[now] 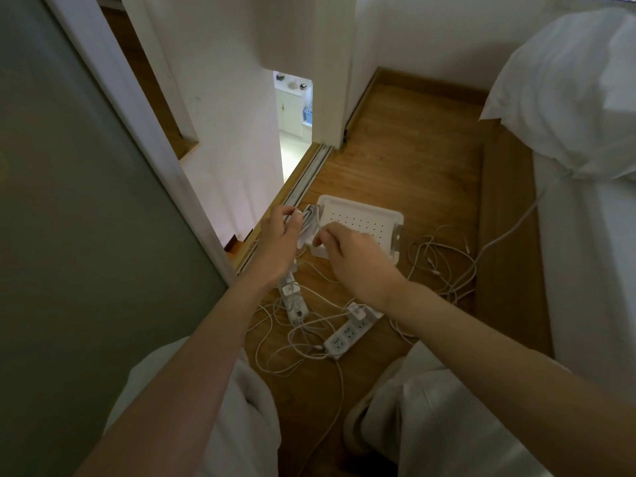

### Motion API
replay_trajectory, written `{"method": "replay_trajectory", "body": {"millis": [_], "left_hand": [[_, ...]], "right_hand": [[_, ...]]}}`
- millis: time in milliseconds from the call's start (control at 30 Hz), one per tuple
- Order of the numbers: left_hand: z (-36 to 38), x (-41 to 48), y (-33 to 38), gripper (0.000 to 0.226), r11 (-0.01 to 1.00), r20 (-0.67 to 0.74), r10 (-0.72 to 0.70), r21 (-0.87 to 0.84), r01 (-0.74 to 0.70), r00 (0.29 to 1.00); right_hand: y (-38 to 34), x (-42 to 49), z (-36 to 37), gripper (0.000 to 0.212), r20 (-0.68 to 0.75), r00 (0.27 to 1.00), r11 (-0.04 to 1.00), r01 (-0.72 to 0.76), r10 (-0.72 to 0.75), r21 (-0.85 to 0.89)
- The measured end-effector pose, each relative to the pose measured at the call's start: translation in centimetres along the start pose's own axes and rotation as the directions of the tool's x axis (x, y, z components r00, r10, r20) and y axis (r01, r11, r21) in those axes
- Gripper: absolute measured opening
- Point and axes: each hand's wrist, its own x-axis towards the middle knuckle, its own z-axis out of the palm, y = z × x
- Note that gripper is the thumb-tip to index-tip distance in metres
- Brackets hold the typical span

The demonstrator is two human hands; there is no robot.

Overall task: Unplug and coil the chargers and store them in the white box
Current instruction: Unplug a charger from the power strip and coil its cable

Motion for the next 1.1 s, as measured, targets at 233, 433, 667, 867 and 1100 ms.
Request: {"method": "replay_trajectory", "body": {"millis": [233,433,667,867,1100], "left_hand": [[0.4,-0.6,1.3,0.022,0.938,0.008,-0.21,-0.279,0.204,0.978],[0.0,-1.1,2.0,0.029,0.684,0.227,-0.211,-0.66,0.31,0.951],[-1.1,-0.8,1.6,0.034,0.613,0.337,-0.128,-0.713,0.341,0.933],[-1.3,-0.8,1.3,0.033,0.853,0.333,-0.185,-0.413,0.319,0.925],[-0.6,-0.9,1.2,0.036,0.947,0.401,-0.225,-0.126,0.297,0.888]], "right_hand": [[-0.2,-1.6,3.5,0.027,0.033,0.998,0.996,0.048,-0.051,0.069],[1.6,-2.3,5.4,0.032,0.174,0.984,0.998,0.038,-0.046,0.047],[4.5,-2.4,4.1,0.032,0.235,0.969,0.994,-0.089,0.071,0.068],[6.4,-1.5,1.1,0.026,0.199,0.965,0.982,-0.184,0.173,0.038],[5.1,-0.1,-1.2,0.015,0.127,0.989,0.992,-0.093,0.082,0.08]]}}
